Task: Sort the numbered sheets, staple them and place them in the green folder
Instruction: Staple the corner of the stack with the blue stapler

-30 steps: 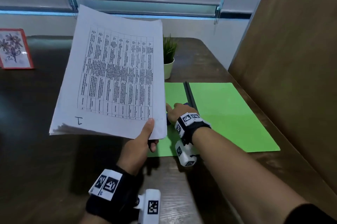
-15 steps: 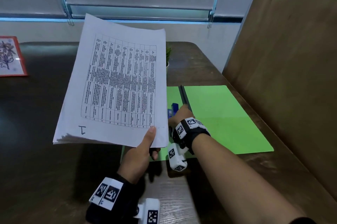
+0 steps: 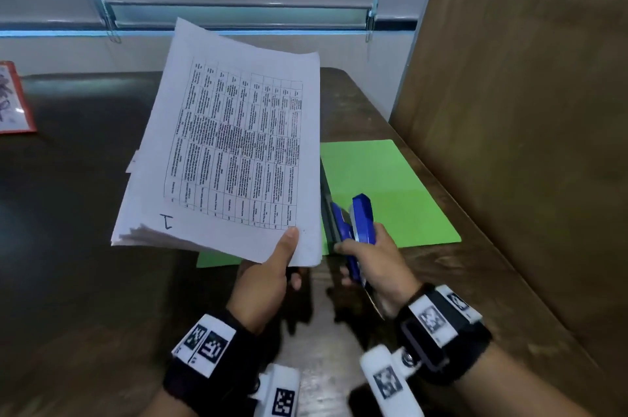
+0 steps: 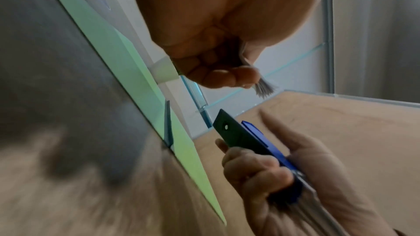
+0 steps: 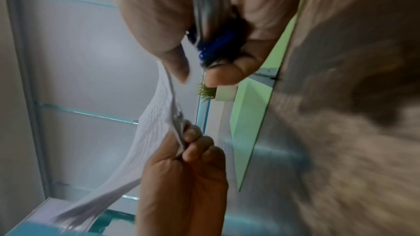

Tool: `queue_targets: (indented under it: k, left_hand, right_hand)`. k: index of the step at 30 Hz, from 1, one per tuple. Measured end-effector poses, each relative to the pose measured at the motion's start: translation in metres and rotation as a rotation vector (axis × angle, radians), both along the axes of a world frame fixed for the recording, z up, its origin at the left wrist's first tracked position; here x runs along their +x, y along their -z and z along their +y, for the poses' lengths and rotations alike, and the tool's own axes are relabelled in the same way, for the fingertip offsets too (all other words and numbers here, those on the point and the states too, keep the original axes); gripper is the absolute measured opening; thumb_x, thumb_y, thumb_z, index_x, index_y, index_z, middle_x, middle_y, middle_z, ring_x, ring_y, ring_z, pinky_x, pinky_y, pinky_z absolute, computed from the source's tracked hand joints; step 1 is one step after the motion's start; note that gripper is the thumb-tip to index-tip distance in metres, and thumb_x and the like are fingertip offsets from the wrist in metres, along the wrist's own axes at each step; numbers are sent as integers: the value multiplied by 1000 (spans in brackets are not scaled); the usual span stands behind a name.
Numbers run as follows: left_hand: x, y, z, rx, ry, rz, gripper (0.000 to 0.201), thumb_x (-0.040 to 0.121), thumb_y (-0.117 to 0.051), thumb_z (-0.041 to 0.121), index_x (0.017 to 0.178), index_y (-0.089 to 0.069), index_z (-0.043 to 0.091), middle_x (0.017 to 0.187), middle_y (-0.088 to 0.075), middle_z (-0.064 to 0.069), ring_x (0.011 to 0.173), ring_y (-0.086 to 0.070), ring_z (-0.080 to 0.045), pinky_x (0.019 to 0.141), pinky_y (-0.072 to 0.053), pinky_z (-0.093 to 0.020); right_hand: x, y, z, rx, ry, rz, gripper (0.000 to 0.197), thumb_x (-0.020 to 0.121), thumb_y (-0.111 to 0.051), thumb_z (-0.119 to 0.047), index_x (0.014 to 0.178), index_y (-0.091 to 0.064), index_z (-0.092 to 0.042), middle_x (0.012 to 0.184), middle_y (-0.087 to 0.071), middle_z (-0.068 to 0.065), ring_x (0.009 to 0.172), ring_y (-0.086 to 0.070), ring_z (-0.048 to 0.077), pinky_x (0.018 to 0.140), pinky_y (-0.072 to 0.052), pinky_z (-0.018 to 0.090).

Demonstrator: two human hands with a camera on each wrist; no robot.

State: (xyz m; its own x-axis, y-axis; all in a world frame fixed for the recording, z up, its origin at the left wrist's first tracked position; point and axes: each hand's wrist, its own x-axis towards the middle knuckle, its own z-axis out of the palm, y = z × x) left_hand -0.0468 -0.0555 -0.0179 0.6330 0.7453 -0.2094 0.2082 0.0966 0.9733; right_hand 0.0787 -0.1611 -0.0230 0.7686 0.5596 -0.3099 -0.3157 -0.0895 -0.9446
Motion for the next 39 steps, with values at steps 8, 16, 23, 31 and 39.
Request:
queue_targets:
  k: [8,16,23,31,39]
  left_hand:
    - [-8,31,-38,1,50,-7,61,96,-59,44,41,-56,16,46,-56,-6,51,-57,-18,75,-51,-39]
    - [-14,26,-37,20,210,220,68,97,-42,61,51,-53,12,60,-62,-6,47,-57,-2,61,-45,-18]
    - [-9,39,-44,24,101,107,51,98,-53,49,66,-59,9,53,-55,-8,43,-53,-15,43,-44,-24]
    - [-8,47,-41,147,131,55,45,100,-58,39,70,-69,7,49,-62,-13,38,-57,-26,40,-49,-34]
    - [-9,43,-35,116,260,92,38,101,-54,41,79,-69,14,58,-67,-10,48,-62,-18,52,-53,-30]
  right_hand:
    - [-25,18,-76,146,-92,403,63,89,-52,-64,105,-65,-4,77,-61,15,47,-55,23,36,-43,23]
    - [-28,24,-72,77,-110,167,46,78,-69,-43,108,-48,-16,80,-65,15,47,-48,22,42,-38,24]
    - [-45,27,-61,-17,-63,-3,27,93,-62,-40,113,-50,-26,77,-62,11,47,-47,21,41,-36,24]
    - [-32,16,-57,-32,-111,142,39,95,-59,-43,114,-50,-11,76,-63,16,45,-46,23,39,-36,23]
    - [-20,11,-66,-113,-356,339,61,81,-57,-72,83,-59,-11,66,-56,10,40,-45,17,34,-38,21]
